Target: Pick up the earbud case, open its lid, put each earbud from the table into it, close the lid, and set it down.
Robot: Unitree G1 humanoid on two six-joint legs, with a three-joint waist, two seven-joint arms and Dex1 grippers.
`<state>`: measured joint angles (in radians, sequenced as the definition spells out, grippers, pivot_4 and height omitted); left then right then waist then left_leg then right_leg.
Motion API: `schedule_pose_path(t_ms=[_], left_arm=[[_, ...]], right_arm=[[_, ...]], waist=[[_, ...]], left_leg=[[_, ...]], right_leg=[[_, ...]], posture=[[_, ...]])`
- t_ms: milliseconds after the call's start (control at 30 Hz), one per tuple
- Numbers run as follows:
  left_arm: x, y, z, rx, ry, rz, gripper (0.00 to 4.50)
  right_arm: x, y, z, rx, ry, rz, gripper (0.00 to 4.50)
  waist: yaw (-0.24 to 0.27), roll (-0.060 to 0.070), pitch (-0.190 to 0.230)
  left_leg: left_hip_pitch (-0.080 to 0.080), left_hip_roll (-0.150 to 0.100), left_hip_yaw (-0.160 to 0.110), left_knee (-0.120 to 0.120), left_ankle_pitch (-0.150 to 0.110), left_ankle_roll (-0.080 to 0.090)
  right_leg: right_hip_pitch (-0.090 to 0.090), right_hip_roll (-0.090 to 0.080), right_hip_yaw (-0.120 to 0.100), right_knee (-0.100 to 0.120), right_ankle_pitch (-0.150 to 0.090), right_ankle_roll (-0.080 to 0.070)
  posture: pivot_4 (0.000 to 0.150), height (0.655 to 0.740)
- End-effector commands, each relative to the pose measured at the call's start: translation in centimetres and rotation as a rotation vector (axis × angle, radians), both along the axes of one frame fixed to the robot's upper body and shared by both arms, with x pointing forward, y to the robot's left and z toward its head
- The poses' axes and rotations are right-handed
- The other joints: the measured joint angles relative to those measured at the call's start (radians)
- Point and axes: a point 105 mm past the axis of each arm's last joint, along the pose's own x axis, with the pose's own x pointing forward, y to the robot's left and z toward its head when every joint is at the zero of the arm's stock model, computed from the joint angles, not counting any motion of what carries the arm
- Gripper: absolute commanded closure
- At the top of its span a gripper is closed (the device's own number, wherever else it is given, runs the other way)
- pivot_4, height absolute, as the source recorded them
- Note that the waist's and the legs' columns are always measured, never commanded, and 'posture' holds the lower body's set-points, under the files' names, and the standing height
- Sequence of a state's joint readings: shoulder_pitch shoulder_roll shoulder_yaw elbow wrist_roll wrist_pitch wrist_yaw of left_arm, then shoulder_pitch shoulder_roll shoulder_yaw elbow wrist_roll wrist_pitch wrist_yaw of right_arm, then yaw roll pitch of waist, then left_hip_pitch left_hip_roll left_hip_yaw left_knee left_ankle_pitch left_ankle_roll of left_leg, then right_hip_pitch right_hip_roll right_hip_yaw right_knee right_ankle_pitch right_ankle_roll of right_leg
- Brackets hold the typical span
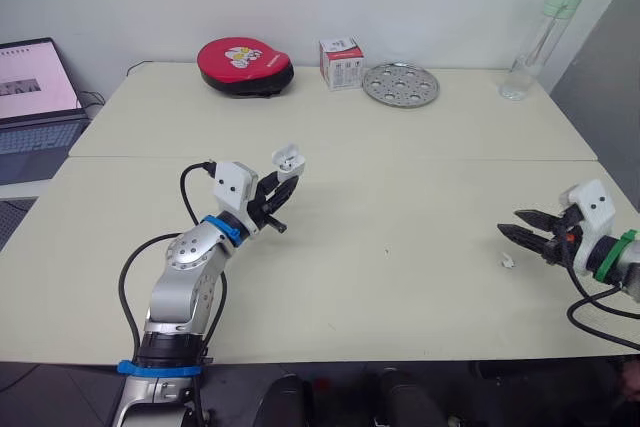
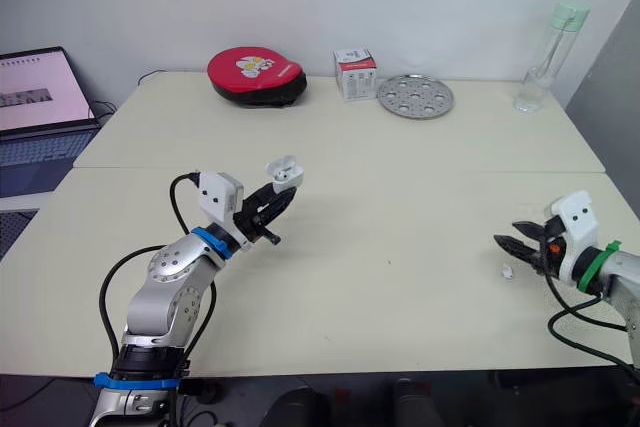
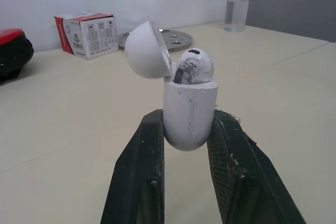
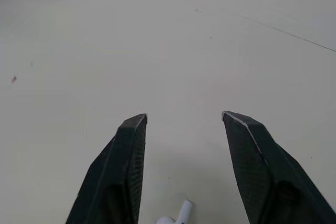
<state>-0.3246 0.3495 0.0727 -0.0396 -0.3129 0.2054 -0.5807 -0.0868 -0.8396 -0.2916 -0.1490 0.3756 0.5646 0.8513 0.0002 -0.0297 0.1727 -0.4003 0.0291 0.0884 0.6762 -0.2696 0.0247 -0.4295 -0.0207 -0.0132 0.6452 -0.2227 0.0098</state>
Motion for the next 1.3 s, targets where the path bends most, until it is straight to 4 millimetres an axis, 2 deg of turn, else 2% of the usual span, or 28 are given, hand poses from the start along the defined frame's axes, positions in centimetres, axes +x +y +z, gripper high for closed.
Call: schedule_pose_path(t_ms=[33,133,333,633,767,1300], left_arm=[[-0.1,0.0,1.4,-0.001,-0.062,-0.007,3.73],[-0.1,0.0,1.4,0.001,-0.06,-0.005,3.73],[-0.2,0.1,1.4,0.01,-0.065,0.003,3.73],[-0.2,0.2,1.4,0.015,-0.066,0.002,3.73],[-0.1,0.2,1.5,0.013,-0.069,0.002,3.73],[-0.2,0.3,1.4,0.017,-0.064,0.004,3.73]], right_arm=[[-0.4,0.6,-0.4,-0.119,-0.001,0.059,3.35],[-0.5,0.3,-1.1,-0.148,0.02,0.043,4.47],[-0.3,-0.9,-2.1,-0.196,0.044,-0.003,4.47],[-1.0,-0.9,-3.3,-0.228,0.089,0.034,4.47],[-1.2,-1.7,-3.8,-0.254,0.108,0.01,4.47],[-1.3,-4.0,-4.0,-0.245,0.149,-0.084,4.47]], waist=[[0.0,0.0,0.0],[0.0,0.0,0.0],[0.0,0.0,0.0],[0.0,0.0,0.0],[0.0,0.0,0.0],[0.0,-0.001,-0.001]], left_leg=[[0.0,0.0,0.0,0.0,0.0,0.0],[0.0,0.0,0.0,0.0,0.0,0.0],[0.0,0.0,0.0,0.0,0.0,0.0],[0.0,0.0,0.0,0.0,0.0,0.0],[0.0,0.0,0.0,0.0,0.0,0.0],[0.002,0.0,0.0,0.001,0.0,0.0]], right_leg=[[0.0,0.0,0.0,0.0,0.0,0.0],[0.0,0.0,0.0,0.0,0.0,0.0],[0.0,0.0,0.0,0.0,0.0,0.0],[0.0,0.0,0.0,0.0,0.0,0.0],[0.0,0.0,0.0,0.0,0.0,0.0],[0.003,0.0,0.0,0.0,0.0,0.0]], posture=[[0.15,0.74],[0.15,0.74],[0.15,0.74],[0.15,0.74],[0.15,0.74],[0.15,0.74]])
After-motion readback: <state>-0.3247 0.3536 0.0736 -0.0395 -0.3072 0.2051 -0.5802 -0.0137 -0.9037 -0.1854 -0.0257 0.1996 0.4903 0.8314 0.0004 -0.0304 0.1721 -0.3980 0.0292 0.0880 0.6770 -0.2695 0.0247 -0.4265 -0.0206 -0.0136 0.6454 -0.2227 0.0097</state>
